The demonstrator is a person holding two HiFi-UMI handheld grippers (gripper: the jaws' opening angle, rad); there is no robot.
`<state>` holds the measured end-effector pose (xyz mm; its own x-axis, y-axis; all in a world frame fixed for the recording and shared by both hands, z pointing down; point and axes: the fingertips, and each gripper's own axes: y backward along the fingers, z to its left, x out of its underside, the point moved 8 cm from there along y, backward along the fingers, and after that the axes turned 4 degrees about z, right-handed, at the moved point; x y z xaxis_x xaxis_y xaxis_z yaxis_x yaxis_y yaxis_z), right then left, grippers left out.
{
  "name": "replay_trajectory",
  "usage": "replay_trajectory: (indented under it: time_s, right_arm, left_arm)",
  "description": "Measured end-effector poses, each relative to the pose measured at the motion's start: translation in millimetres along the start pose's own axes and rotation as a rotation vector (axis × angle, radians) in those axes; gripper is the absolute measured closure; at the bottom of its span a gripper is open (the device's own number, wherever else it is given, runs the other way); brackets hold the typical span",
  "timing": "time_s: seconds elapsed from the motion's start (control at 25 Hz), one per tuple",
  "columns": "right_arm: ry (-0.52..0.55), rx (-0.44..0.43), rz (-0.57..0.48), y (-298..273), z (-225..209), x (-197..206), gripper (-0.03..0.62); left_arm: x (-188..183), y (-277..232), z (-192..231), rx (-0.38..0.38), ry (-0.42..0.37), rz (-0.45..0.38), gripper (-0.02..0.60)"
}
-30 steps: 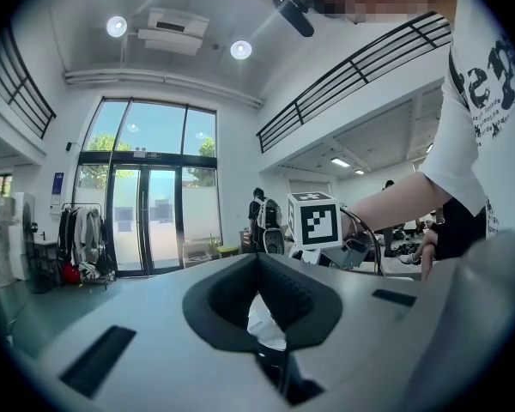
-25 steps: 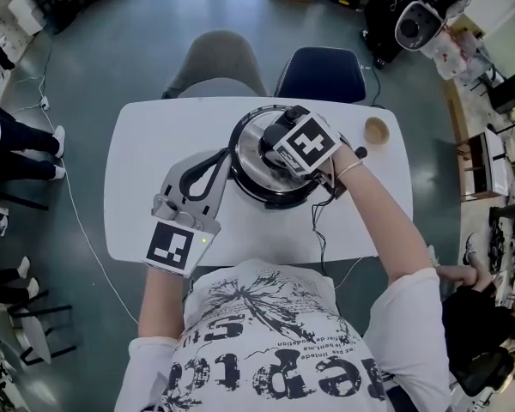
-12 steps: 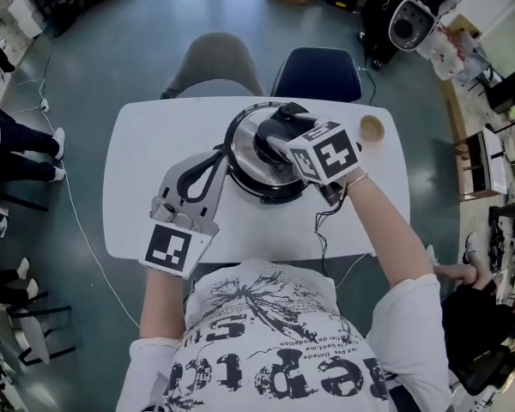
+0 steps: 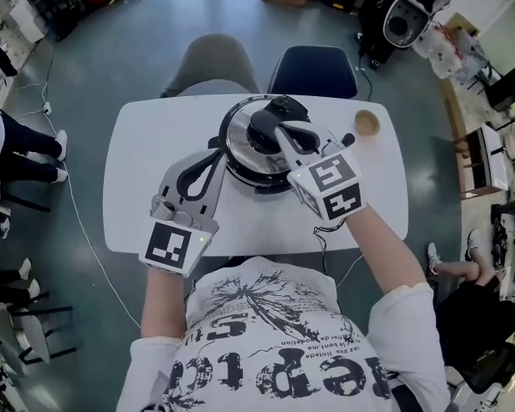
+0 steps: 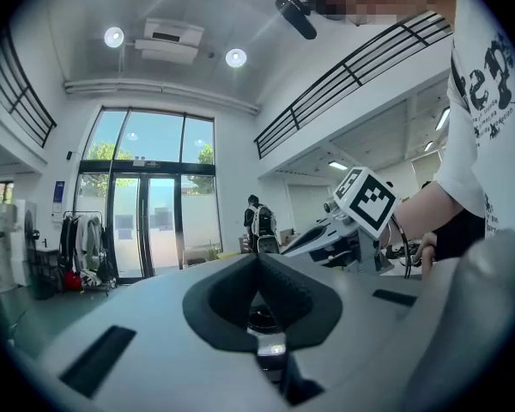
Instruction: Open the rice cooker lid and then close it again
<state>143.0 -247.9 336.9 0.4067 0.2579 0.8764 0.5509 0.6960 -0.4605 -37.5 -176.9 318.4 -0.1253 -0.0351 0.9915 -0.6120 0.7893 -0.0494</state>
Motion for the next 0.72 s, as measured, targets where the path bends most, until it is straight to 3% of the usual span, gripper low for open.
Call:
replay_trajectory:
  time_s: [0.2, 0.72]
  right_arm:
    - [-0.072, -0.023, -0.22, 41, 10, 9, 0.583]
    - [-0.05, 0.01, -0.432, 106, 28, 52, 0.585]
  left_arm:
    - [-2, 10, -15, -0.016, 0.014, 0.011, 0.569]
    - [-10, 24, -49, -0.008, 0.009, 0.02, 0.569]
